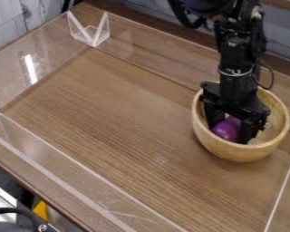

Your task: Put the purple eggplant in the brown bowl

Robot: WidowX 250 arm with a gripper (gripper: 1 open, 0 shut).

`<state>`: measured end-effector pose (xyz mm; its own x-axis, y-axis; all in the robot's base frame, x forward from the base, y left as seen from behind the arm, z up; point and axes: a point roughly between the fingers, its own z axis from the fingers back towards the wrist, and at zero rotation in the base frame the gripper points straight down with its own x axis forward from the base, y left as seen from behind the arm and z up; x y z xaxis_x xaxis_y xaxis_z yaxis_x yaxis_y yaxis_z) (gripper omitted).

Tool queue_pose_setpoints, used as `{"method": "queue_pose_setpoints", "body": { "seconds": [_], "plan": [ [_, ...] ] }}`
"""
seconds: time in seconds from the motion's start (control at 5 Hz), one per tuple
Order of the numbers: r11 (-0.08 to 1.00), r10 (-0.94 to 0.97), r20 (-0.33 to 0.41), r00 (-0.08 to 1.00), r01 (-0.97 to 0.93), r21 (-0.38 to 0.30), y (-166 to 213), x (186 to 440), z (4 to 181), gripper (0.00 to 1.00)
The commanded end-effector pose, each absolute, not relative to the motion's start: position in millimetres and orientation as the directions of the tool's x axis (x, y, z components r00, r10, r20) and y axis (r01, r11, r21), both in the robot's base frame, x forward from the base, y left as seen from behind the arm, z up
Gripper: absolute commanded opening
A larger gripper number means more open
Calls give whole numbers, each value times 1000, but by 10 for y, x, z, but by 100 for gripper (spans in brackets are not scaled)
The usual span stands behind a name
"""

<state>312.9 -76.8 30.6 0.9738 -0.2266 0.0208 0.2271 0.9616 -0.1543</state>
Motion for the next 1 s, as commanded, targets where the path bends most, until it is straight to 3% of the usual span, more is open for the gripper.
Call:
{"method": "queue_pose_setpoints", "body": {
  "seconds": [0.0,0.4,0.8],
  "plan": [
    [965,-196,111,974,211,-153,-699,3269,682,100],
    [970,-168,139,976,189,-151,-598,3207,920,100],
    [968,-185,140,973,205,-147,-684,3124,987,100]
  ]
}}
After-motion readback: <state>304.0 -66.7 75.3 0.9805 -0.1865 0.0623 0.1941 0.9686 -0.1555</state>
